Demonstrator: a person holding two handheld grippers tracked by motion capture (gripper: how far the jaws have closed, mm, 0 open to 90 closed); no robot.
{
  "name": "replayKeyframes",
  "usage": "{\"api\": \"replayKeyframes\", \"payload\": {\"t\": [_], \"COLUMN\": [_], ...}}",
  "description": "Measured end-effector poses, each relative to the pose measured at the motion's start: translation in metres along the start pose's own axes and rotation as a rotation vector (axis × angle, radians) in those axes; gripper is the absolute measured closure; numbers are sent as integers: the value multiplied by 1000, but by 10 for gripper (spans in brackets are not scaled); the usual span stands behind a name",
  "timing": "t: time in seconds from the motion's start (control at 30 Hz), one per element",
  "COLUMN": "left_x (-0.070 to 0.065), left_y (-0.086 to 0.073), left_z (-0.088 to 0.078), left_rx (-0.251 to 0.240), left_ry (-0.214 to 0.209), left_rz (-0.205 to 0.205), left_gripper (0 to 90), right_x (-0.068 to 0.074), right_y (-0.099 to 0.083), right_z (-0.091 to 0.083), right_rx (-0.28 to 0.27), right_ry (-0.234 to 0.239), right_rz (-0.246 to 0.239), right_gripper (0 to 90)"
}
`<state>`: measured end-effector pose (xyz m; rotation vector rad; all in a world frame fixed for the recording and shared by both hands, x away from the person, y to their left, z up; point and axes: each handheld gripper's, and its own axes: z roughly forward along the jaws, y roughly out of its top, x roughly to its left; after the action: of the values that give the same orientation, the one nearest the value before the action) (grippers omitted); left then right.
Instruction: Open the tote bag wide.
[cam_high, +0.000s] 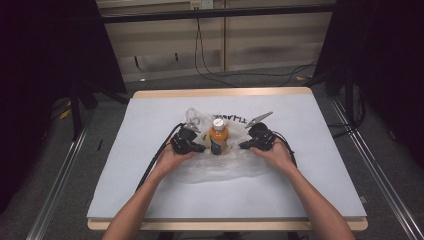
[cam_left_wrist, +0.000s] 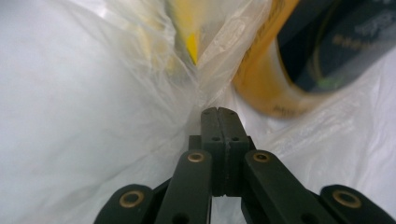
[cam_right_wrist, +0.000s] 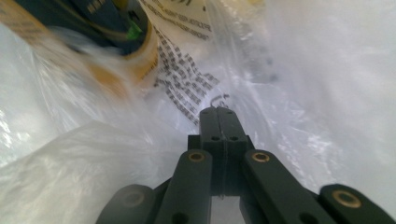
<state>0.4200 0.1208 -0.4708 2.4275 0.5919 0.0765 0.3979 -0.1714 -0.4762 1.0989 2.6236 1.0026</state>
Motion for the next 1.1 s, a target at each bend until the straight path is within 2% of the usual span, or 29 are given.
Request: {"api": "replayKeyframes", "payload": {"t": [0.07,0.1,0.13,0.2,0.43,0.47,0.5,0.57,0.6,0.63,0.7,0.73,0.77,0.9,0.97,1.1], "left_x": [1,3,2,5,8,8,9,11,11,13,13,14,16,16,16,15], "left_y": [-3,-5,-7,-11,-18,-20,-22,-27,-30,-33,-41,-44,-46,-48,-50,-53], "left_z": [-3,-6,-7,-11,-20,-21,-23,-28,-31,-34,-36,-37,-40,-44,-44,-46], "left_rx": [8,28,15,26,69,63,66,81,75,81,29,22,35,56,46,44], "left_ry": [2,3,8,2,5,3,4,6,10,13,9,5,12,17,15,24], "left_rz": [0,12,-8,-7,25,11,10,16,3,10,-44,-45,-21,-1,-29,-17], "left_gripper": [900,900,900,900,900,900,900,900,900,900,900,900,900,900,900,900], "right_x": [-3,-4,-5,-8,-15,-17,-18,-22,-23,-24,-28,-29,-30,-37,-40,-46], "right_y": [-2,-3,-5,-7,-12,-13,-14,-17,-18,-20,-22,-23,-24,-29,-32,-39], "right_z": [-3,-4,-6,-9,-15,-17,-19,-21,-22,-24,-27,-28,-30,-38,-40,-47], "right_rx": [6,11,12,15,32,30,37,30,32,33,37,39,51,72,66,74], "right_ry": [-4,-7,-10,-14,-31,-32,-33,-40,-45,-51,-59,-71,-79,-102,-101,-132], "right_rz": [2,3,3,7,1,2,15,3,6,5,12,7,10,18,17,20], "right_gripper": [900,900,900,900,900,900,900,900,900,900,900,900,900,900,900,900]}}
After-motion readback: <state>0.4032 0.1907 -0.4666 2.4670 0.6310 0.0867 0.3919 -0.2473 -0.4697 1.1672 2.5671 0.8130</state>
